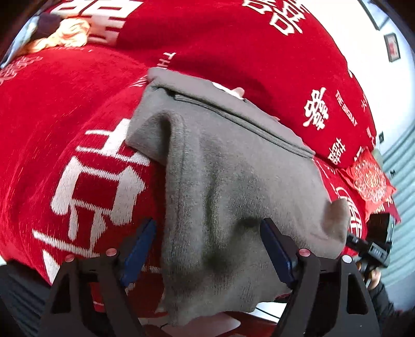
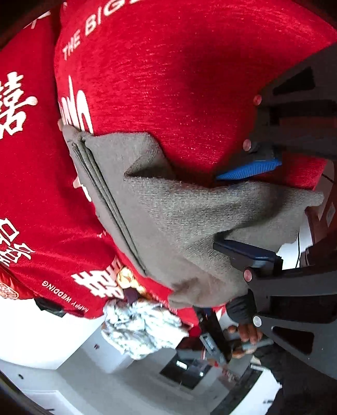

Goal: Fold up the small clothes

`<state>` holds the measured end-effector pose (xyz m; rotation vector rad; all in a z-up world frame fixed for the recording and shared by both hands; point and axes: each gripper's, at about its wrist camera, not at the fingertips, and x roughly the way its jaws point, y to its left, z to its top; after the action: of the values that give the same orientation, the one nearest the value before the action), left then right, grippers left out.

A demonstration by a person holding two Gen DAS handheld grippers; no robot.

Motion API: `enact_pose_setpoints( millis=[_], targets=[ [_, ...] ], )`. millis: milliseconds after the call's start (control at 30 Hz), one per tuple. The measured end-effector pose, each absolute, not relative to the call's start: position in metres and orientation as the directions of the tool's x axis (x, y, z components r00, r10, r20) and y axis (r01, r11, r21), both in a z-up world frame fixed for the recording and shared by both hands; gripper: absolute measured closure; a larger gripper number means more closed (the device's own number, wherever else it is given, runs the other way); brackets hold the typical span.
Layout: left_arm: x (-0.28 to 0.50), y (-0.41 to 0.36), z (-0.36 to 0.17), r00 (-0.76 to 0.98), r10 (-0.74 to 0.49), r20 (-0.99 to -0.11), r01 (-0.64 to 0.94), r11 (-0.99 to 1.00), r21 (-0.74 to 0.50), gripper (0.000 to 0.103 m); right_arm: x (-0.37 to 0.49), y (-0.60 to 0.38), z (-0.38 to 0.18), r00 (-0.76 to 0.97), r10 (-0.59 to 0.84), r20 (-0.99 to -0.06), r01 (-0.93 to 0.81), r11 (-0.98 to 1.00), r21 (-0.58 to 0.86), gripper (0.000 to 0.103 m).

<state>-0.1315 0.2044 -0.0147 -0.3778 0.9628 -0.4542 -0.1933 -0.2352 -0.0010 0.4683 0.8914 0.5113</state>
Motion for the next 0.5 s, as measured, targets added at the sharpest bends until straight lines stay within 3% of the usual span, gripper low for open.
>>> enact_pose_setpoints(
  millis=[100, 167, 200, 233, 367, 500],
  targets=[
    [-0.132, 0.203, -0.014, 0.49, -0.523, -0.698, 0.23, 0.849, -0.475, 0.025, -0.19, -0.238, -0.006, 0.511, 0.631, -0.584, -0.236, 0.756, 0.611, 0.053],
    [-0.131, 0.201, -0.012, 0.48, -0.524, -0.703, 0.247, 0.85, -0.465, 0.07, -0.19, -0.234, -0.005, 0.51, 0.626, -0.59, -0.251, 0.764, 0.594, 0.054],
    [-0.129, 0.198, -0.016, 0.445, -0.523, -0.727, 0.251, 0.852, -0.459, 0.092, -0.191, -0.232, -0.004, 0.507, 0.622, -0.597, -0.26, 0.77, 0.582, 0.071],
    [-0.128, 0.197, -0.018, 0.44, -0.521, -0.731, 0.25, 0.853, -0.458, 0.091, -0.192, -0.228, -0.003, 0.493, 0.622, -0.608, -0.277, 0.775, 0.568, 0.092],
    [-0.14, 0.199, -0.01, 0.474, -0.52, -0.711, 0.278, 0.854, -0.44, 0.091, -0.201, -0.217, 0.004, 0.493, 0.63, -0.6, -0.314, 0.772, 0.552, 0.092],
    [-0.155, 0.207, 0.003, 0.504, -0.555, -0.662, 0.307, 0.831, -0.464, 0.092, -0.211, -0.221, 0.022, 0.521, 0.668, -0.532, -0.341, 0.734, 0.588, 0.093]
  ],
)
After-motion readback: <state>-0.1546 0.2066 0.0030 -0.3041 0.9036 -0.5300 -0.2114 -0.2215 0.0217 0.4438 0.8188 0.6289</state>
